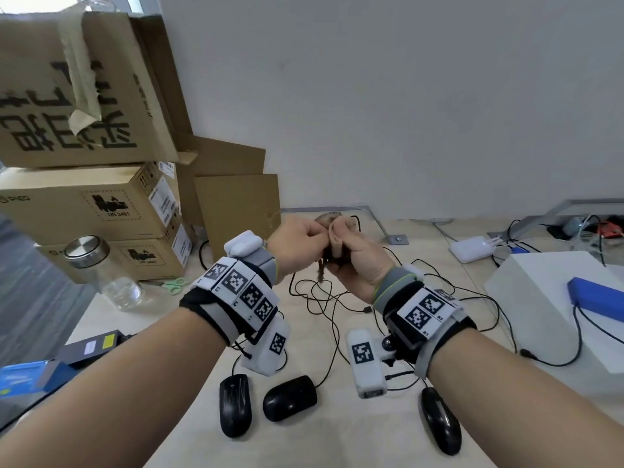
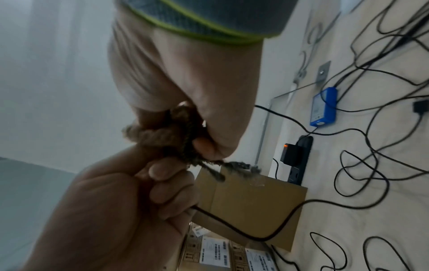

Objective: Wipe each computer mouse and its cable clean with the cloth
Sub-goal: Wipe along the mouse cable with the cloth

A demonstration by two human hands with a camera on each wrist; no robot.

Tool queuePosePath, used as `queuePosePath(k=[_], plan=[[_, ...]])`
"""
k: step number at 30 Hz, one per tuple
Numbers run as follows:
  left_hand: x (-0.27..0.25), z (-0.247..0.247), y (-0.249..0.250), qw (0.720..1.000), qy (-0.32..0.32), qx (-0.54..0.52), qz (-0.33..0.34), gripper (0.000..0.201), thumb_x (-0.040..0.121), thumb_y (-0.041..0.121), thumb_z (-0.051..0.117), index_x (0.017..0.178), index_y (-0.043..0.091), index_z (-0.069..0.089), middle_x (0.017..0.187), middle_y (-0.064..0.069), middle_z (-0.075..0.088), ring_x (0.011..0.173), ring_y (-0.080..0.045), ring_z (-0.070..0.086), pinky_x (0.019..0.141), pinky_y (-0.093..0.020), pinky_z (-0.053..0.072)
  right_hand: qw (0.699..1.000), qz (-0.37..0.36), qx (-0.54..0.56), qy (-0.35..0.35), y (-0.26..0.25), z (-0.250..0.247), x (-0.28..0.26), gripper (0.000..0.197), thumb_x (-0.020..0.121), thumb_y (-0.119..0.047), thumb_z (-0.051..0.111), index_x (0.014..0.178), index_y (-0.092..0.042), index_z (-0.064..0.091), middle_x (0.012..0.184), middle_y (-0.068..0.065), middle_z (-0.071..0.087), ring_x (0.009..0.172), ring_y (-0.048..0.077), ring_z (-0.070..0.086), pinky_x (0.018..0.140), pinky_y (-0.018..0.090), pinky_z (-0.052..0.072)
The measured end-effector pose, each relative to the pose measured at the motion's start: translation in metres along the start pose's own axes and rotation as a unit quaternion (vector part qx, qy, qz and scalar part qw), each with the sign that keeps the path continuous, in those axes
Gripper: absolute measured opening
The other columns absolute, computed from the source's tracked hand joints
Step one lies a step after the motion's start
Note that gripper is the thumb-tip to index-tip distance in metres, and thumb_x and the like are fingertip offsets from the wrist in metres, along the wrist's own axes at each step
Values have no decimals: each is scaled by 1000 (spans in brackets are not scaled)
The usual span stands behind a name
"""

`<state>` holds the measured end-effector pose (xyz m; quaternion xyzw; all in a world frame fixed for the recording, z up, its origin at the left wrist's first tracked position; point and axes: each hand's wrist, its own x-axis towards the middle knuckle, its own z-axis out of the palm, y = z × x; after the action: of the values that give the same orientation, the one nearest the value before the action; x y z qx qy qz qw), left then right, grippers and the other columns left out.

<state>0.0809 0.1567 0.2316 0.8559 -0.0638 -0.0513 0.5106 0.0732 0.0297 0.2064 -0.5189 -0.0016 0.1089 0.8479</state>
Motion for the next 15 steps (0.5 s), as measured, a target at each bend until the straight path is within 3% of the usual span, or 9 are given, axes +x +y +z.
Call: queuePosePath(k=[3,6,7,11,13,15], plan=[[-3,4,-2,999,2,28,28,45,92,17,55,47,17,58,46,4,49,44,-11,40,49,-21,34,994,-13,-69,85,0,5,9,31,98,-27,55,69,-17,60,70,6,57,64,19,52,63,28,44],[-5,8,-8,995,41,75,54,35,90,14,54,56,12,62,47,0,47,41,-10,32,44,-23,27,972,-40,-163,164,-3,7,18,44,98,-28,56,56,-17,48,49,0,47,49,17,41,49,24,35],[-6,7,-9,993,34,92,63,30,89,15,54,63,11,68,50,-3,51,41,-10,33,43,-24,28,965,-39,-182,184,-6,5,20,45,97,-29,56,55,-17,47,45,-1,46,45,17,40,46,22,33],[-11,2,-16,978,-43,196,58,29,90,15,52,78,21,77,47,11,55,34,-6,41,36,-12,26,947,-45,-234,216,-13,-16,30,47,96,-35,54,53,-18,48,45,-3,51,49,19,46,47,21,35],[-13,2,-31,966,-83,243,30,29,89,19,51,77,24,78,55,16,63,40,-4,50,39,-14,38,940,-69,-267,201,-14,-18,33,52,95,-35,52,46,-17,49,48,-4,53,53,19,48,57,28,41],[-14,10,-50,951,-124,285,5,29,86,26,51,75,25,77,69,11,72,55,-12,64,52,-27,56,940,-88,-272,187,-18,-17,33,51,94,-34,53,46,-18,53,49,-6,53,52,16,46,63,33,42]])
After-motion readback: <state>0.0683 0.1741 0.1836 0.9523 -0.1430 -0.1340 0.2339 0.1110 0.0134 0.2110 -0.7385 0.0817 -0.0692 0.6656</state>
